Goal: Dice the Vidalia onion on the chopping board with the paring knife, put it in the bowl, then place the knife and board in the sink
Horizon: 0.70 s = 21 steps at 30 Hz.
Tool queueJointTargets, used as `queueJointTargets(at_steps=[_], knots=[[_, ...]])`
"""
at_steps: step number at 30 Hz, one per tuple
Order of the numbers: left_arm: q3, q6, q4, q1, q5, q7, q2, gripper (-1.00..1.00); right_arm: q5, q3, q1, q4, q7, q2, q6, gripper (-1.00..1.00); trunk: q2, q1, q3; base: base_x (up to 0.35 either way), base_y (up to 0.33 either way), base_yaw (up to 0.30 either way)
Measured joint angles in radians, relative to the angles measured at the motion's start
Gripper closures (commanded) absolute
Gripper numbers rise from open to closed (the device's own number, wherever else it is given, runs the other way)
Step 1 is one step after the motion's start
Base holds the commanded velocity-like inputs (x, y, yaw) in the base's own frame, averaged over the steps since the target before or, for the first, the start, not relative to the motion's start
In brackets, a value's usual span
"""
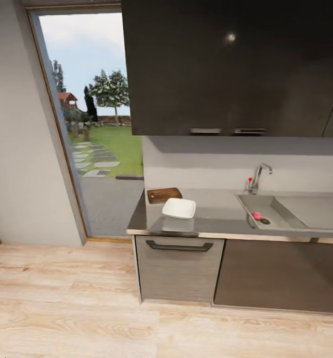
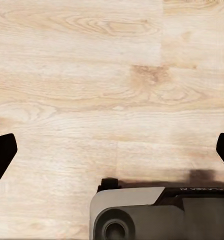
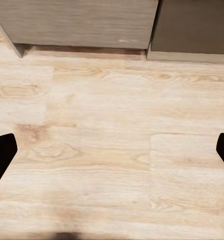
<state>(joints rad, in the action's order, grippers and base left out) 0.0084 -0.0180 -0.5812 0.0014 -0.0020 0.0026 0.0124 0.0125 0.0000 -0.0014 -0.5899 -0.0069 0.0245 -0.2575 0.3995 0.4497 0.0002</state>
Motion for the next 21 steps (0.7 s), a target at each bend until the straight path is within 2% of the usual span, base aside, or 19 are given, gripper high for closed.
queueJointTargets(at_steps=[8, 14, 17, 21], knots=[[0.000, 0.000, 0.000, 0.000, 0.000, 0.000, 0.000, -1.00, 0.000, 0.000, 0.000, 0.000, 0.000, 0.000, 0.000, -1.00, 0.000, 0.000, 0.000, 0.000, -0.340, 0.013], [0.000, 0.000, -0.001, 0.000, 0.001, 0.000, 0.000, -1.00, 0.000, 0.000, 0.000, 0.000, 0.000, 0.000, -0.001, -1.00, 0.000, 0.000, 0.003, 0.000, -0.340, -0.127], [0.000, 0.000, -0.002, 0.000, 0.001, -0.001, 0.001, -1.00, 0.000, 0.000, 0.000, 0.000, 0.000, 0.000, 0.000, -1.00, 0.000, 0.000, 0.005, 0.102, -0.130, -0.050], [0.000, 0.000, -0.002, 0.000, 0.001, -0.001, 0.001, -1.00, 0.000, 0.000, 0.000, 0.000, 0.000, 0.000, 0.000, -1.00, 0.000, 0.000, 0.005, 0.182, 0.052, -0.011]])
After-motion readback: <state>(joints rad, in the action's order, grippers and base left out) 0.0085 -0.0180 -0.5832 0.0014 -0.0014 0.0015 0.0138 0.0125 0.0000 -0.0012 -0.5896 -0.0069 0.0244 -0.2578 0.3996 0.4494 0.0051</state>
